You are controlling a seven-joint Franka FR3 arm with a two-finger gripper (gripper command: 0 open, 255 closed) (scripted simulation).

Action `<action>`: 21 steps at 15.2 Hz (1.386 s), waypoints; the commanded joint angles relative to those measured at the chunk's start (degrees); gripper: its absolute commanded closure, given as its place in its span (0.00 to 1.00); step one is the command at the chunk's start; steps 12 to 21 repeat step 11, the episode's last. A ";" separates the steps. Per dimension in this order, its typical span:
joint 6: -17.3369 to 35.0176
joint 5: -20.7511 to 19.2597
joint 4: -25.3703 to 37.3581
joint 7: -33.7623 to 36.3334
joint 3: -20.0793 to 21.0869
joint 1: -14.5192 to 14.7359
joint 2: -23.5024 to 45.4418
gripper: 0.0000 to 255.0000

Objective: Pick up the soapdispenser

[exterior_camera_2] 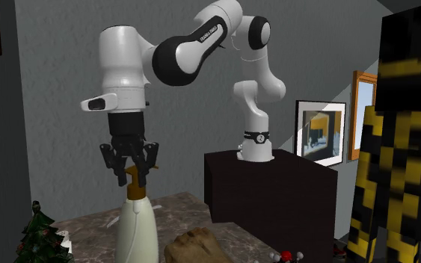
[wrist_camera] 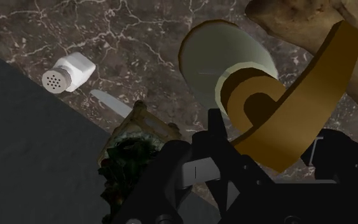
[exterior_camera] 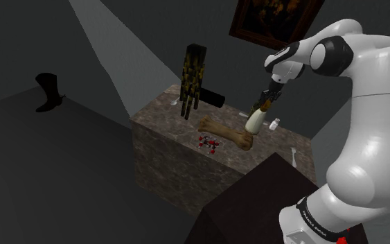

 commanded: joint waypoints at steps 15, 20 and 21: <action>-5.26 -1.68 0.99 1.05 -1.26 0.76 -4.43 1.00; -5.26 -1.68 0.99 1.05 -1.26 0.76 -4.43 1.00; -5.26 -1.68 0.99 1.05 -1.26 0.76 -4.43 1.00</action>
